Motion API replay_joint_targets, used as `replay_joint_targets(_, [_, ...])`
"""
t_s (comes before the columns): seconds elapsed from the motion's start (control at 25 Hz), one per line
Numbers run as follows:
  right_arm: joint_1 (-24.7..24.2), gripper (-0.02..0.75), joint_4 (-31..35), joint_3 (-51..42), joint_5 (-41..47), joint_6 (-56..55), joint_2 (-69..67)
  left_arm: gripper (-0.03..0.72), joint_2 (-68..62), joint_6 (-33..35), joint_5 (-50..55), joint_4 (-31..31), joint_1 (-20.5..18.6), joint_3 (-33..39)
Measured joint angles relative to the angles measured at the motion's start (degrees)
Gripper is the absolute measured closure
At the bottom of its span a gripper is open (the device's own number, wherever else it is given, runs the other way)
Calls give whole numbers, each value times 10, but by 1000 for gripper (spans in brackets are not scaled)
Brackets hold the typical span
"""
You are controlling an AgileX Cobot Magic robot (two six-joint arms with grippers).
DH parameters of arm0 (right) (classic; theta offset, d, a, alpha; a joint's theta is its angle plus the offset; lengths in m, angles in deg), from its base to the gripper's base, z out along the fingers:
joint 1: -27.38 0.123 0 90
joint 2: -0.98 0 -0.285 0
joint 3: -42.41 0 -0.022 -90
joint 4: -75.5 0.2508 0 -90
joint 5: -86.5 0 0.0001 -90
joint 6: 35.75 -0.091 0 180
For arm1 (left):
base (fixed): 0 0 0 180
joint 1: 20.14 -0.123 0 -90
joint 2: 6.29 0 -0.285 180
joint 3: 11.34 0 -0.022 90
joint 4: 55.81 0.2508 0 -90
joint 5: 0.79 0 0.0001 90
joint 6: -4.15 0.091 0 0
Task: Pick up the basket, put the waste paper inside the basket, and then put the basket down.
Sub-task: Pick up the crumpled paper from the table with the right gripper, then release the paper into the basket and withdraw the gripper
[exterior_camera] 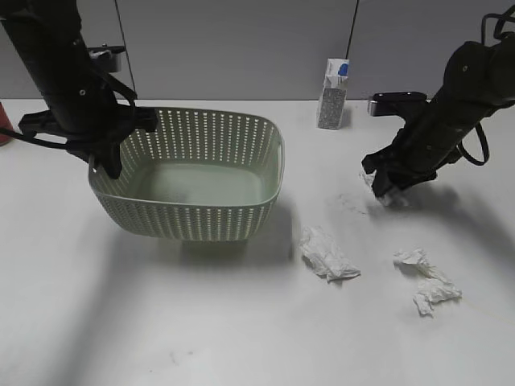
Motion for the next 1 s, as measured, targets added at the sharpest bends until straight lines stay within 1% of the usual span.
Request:
replay_joint_targets(0.08, [0,614,1,0,18,0,0,685,0,0,0,0,0,0])
replay_joint_targets(0.12, [0,668,3,0,25,0,1,685,0,0,0,0,0,0])
replay_joint_targets(0.24, [0,674,7,0,51,6,15,685,0,0,0,0,0,0])
replay_joint_targets(0.36, [0,674,35,0,56,23,63,685,0,0,0,1,0,0])
replay_joint_targets(0.52, [14,674,133,0,60,72,159,685,0,0,0,2,0,0])
replay_joint_targets(0.6, [39,674,182,0,60,108,202,685,0,0,-1,3,0,0])
replay_joint_targets(0.72, [99,674,221,0,46,155,254,685,0,0,0,5,0,0])
replay_joint_targets(0.84, [168,674,230,0,8,170,272,685,0,0,0,5,0,0])
replay_joint_targets(1.0, [235,674,231,0,-41,173,250,685,0,0,0,5,0,0])
